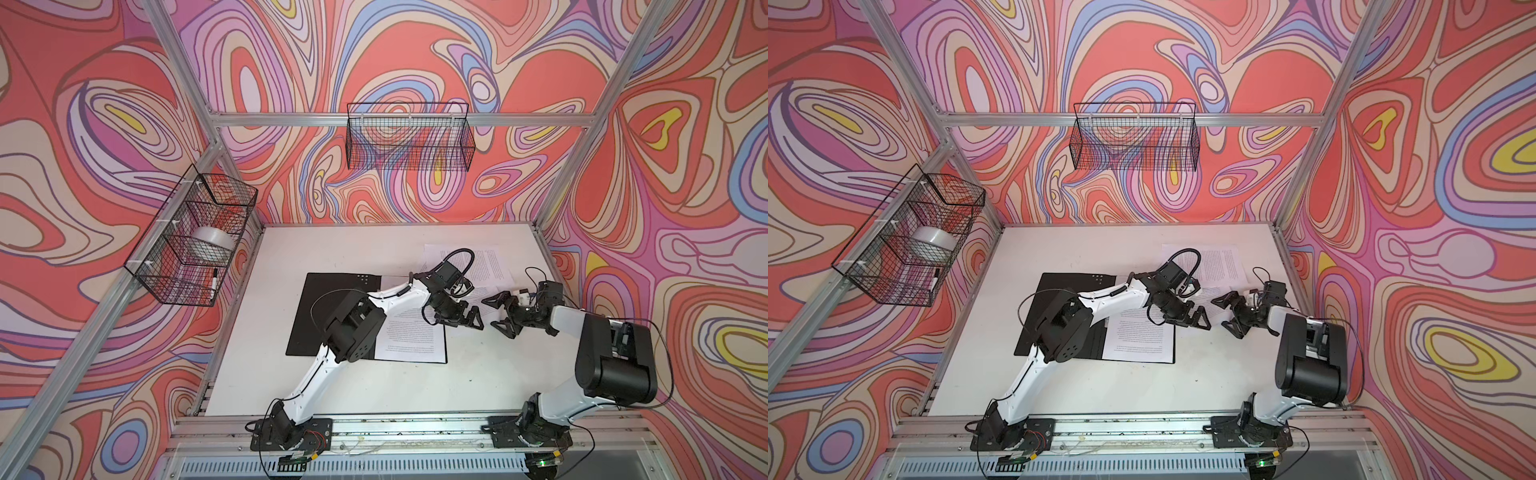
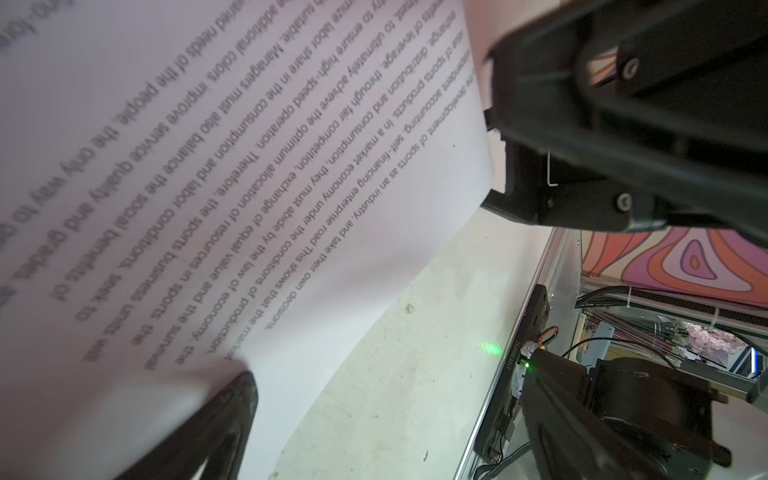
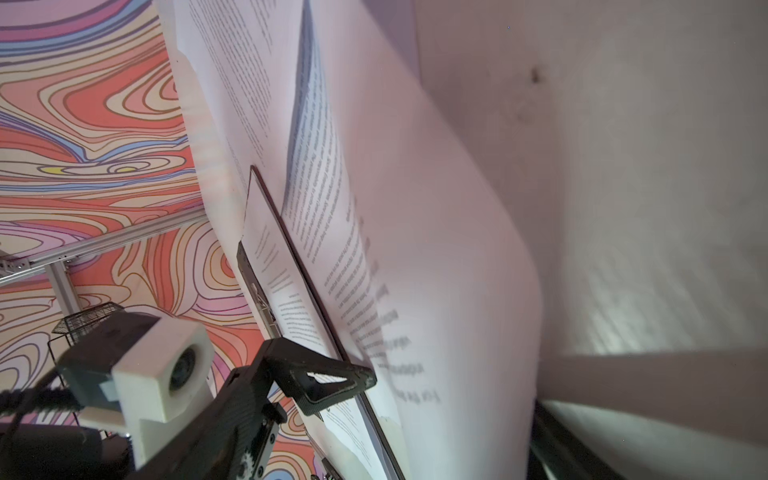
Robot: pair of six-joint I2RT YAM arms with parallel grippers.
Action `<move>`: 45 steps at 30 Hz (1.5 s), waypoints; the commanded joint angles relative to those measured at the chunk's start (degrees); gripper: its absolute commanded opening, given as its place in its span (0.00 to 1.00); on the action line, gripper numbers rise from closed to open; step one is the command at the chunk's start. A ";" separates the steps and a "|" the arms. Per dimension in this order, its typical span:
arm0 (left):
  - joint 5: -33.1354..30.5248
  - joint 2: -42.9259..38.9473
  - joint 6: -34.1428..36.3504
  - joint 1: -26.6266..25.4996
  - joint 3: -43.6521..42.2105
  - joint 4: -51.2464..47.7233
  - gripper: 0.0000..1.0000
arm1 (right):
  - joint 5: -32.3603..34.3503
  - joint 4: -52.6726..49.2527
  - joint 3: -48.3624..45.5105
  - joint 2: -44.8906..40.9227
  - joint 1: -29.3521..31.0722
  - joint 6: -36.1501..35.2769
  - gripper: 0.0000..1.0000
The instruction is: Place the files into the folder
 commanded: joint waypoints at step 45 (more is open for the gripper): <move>-3.71 4.23 1.80 2.07 -1.46 -9.70 1.00 | 4.05 -12.73 23.62 17.99 -1.09 -13.24 0.00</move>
